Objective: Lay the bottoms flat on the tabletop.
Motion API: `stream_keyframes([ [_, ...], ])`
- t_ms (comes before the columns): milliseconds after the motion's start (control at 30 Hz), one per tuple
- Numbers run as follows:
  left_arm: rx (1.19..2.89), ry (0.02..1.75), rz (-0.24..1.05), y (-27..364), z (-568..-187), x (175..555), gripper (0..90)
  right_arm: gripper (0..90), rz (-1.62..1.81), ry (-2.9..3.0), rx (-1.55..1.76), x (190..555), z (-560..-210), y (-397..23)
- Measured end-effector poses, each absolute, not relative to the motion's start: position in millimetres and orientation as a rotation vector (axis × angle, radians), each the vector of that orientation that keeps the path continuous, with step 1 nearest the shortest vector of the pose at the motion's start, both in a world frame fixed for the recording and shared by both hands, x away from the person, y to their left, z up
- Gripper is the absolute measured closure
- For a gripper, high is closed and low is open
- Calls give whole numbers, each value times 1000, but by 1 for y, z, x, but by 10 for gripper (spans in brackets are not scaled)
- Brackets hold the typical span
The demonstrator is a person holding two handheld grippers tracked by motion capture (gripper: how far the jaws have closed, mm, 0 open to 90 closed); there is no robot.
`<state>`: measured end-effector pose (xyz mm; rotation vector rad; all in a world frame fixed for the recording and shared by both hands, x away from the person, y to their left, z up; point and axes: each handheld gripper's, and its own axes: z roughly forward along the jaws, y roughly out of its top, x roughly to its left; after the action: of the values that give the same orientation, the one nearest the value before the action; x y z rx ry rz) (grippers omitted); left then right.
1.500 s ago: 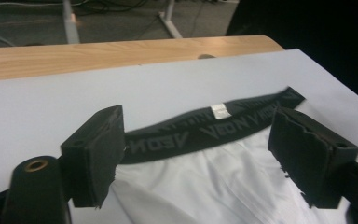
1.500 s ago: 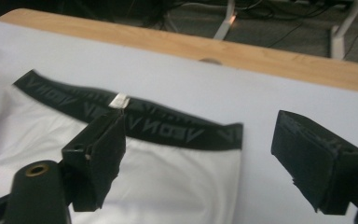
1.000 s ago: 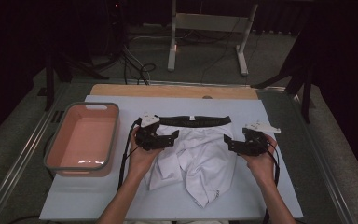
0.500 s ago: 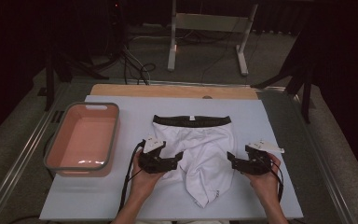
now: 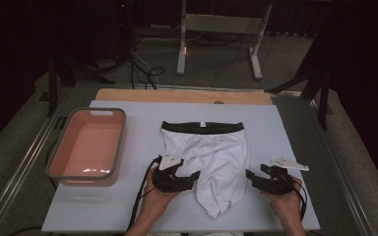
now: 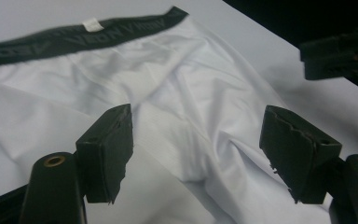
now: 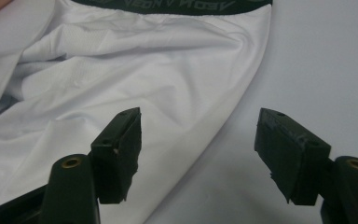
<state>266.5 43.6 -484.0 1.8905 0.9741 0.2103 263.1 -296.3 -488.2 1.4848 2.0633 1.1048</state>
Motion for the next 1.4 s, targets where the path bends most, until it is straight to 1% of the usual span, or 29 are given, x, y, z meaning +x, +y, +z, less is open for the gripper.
stream_keyframes([
  [67, 1912, 965, 209, 41, -486, 263, 275, 319, 1096, 2068, 1479, 264, -489, -295],
  [200, 1939, 968, 164, 35, -493, 256, 278, 340, 1067, 2083, 1488, 265, -493, -293],
  [267, 1963, 959, 134, 33, -500, 249, 300, 378, 1050, 2097, 1479, 265, -495, -293],
  [300, 1963, 959, 134, 33, -500, 249, 301, 378, 1050, 2097, 1479, 265, -495, -293],
  [333, 1980, 953, 126, 31, -504, 246, 301, 400, 1038, 2107, 1475, 267, -497, -292],
  [433, 1989, 955, 117, 30, -507, 245, 307, 416, 1000, 2104, 1450, 268, -498, -291],
  [667, 2017, 953, 99, 26, -516, 243, 319, 386, 994, 2111, 1458, 270, -501, -291],
  [700, 2025, 952, 77, 23, -518, 242, 332, 343, 994, 2105, 1465, 271, -501, -290],
  [733, 2025, 952, 77, 23, -518, 242, 345, 343, 994, 2105, 1465, 271, -501, -290],
  [767, 2054, 947, 85, 18, -519, 240, 372, 319, 995, 2113, 1470, 272, -502, -290],
  [833, 2054, 947, 85, 18, -519, 240, 388, 319, 994, 2115, 1475, 273, -502, -289],
  [867, 2088, 919, 71, 13, -523, 238, 388, 315, 994, 2115, 1475, 273, -502, -289],
  [900, 2106, 909, 69, 11, -525, 237, 485, 298, 997, 2131, 1469, 273, -503, -288],
  [1067, 2144, 882, 78, 4, -526, 235, 624, 296, 984, 2163, 1463, 275, -506, -284],
  [1100, 2142, 884, 75, 4, -526, 235, 671, 296, 983, 2161, 1468, 275, -506, -284],
  [1200, 2121, 880, 49, 4, -526, 236, 854, 296, 988, 2154, 1472, 276, -505, -284],
  [1233, 2110, 876, 50, 4, -524, 237, 877, 295, 988, 2158, 1474, 276, -505, -285],
  [1400, 2073, 850, 71, 6, -509, 243, 886, 297, 1001, 2148, 1482, 275, -505, -289],
])
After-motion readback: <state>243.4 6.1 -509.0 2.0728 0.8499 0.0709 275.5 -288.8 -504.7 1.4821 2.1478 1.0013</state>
